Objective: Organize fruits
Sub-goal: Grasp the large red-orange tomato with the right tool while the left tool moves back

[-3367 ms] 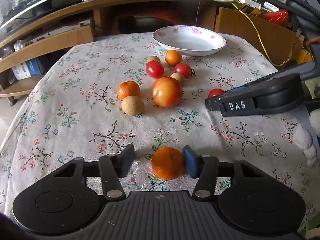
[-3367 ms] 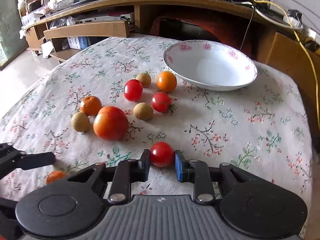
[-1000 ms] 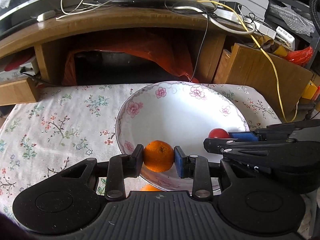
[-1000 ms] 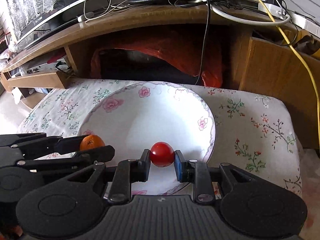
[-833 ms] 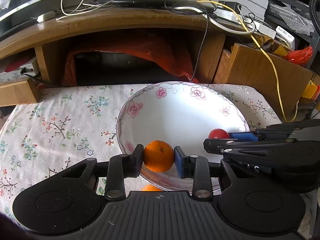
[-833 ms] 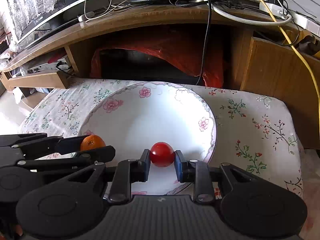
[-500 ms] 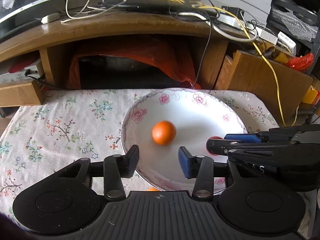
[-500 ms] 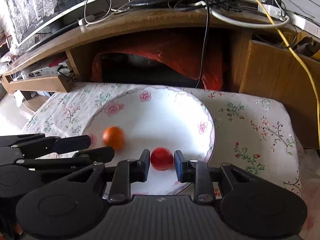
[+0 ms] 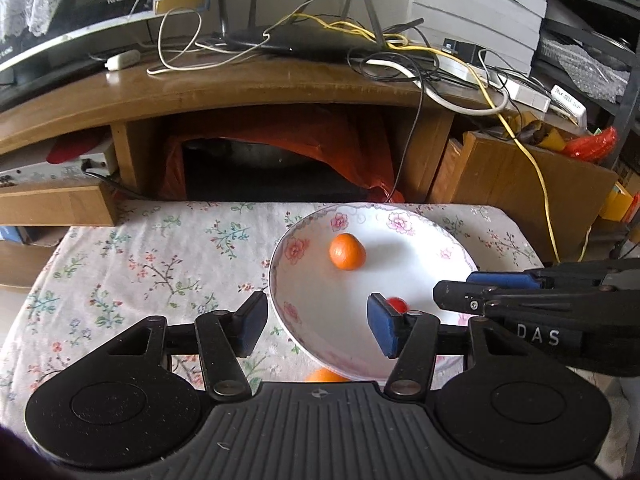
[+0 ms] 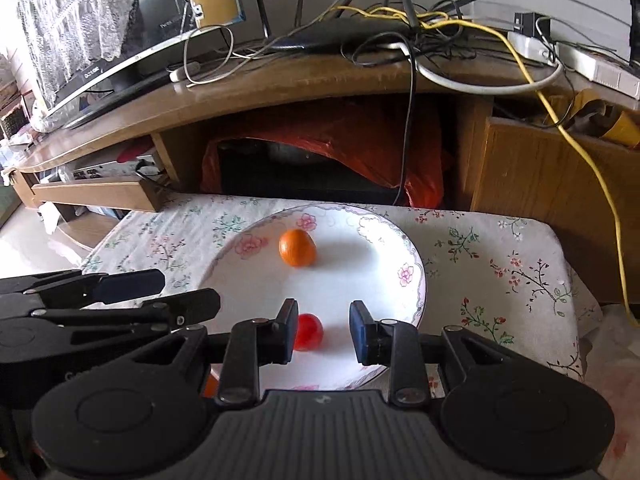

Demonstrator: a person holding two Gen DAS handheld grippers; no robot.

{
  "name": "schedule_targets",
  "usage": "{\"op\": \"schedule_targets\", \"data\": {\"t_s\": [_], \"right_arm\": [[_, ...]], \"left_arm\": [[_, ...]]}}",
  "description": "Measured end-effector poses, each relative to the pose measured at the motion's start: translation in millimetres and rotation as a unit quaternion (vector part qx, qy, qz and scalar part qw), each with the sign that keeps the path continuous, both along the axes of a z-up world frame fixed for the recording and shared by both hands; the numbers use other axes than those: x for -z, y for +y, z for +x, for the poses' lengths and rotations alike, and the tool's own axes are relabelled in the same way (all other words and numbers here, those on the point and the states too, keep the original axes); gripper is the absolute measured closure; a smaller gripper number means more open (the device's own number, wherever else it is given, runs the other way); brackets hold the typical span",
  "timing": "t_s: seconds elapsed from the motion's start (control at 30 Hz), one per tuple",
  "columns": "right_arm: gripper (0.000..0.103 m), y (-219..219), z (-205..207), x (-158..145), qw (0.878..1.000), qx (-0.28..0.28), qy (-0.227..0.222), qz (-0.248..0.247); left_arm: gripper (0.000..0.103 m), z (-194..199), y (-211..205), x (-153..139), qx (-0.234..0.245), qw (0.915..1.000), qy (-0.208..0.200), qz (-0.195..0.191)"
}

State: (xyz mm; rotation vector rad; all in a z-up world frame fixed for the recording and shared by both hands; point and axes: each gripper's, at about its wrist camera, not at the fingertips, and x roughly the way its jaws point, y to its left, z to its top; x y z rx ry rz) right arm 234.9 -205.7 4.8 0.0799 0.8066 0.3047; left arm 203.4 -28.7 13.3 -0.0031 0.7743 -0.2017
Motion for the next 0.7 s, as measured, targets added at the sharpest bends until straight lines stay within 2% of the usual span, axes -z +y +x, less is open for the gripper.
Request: {"op": "schedule_targets", "data": {"t_s": [0.4, 0.7], "right_arm": [[0.074, 7.5, -35.6, -10.3, 1.000, -0.009, 0.001, 0.000], [0.074, 28.8, -65.4, -4.2, 0.999, -0.044, 0.015, -0.003]], "left_arm": [[0.037, -31.8, 20.1, -12.5, -0.008, 1.0000, -0.001, -0.001], [0.037, -57.8, 37.8, -12.2, -0.016, 0.9998, 0.007, -0.002]]}}
